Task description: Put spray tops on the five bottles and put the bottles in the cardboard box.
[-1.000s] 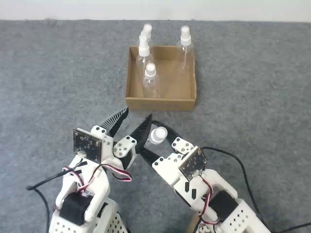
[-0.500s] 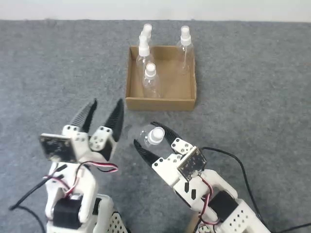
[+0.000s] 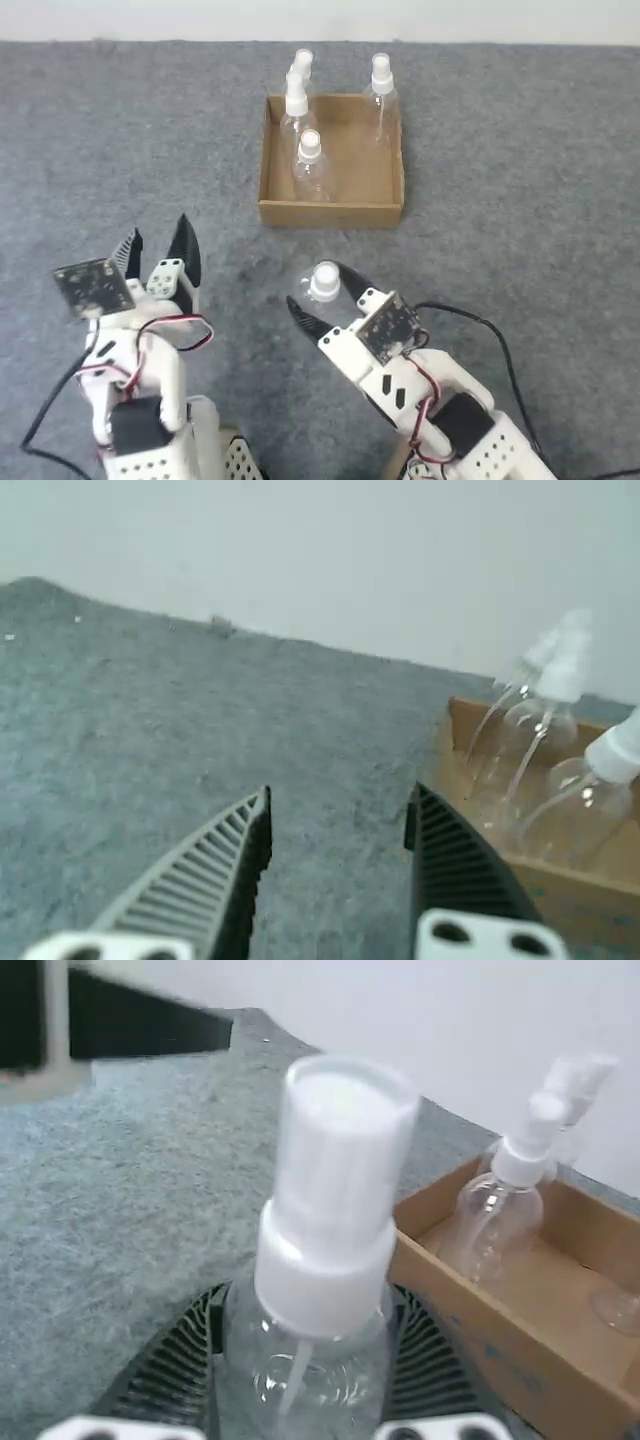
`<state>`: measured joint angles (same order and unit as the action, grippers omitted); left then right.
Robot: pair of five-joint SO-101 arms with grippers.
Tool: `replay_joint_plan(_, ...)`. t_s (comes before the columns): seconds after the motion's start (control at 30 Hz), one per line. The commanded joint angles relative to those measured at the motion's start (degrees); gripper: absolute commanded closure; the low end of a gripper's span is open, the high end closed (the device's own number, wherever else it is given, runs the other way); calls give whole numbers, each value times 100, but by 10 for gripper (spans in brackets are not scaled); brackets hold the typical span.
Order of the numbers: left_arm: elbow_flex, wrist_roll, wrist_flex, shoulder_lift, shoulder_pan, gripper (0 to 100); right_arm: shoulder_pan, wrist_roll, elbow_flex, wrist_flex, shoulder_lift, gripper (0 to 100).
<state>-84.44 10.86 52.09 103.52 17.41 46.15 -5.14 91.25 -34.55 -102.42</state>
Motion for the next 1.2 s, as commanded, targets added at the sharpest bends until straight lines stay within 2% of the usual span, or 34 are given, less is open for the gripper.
replay_joint_plan(0.0, -391, 88, -554, 70, 53, 792, -259, -26, -747, -374, 4, 992)
replay_joint_plan(0.4, -1209, 70, -1169, 70, 44, 792, -910, -79, -1741, -1077, 154, 992)
replay_joint_plan(0.53, -1209, 70, -1160, 70, 44, 791, -1191, -316, -2251, -1042, 954, 992)
replay_joint_plan(0.8, -1209, 70, -1152, 70, 53, 790, -1719, -308, -3824, -1007, 2958, 992)
replay_joint_plan(0.93, -1209, 70, -1152, 70, 53, 790, -1974, -299, -4220, -435, 3864, 992)
replay_joint_plan(1.17, -1209, 70, -1143, 70, 53, 790, -2413, -343, -4273, 1297, 5455, 992)
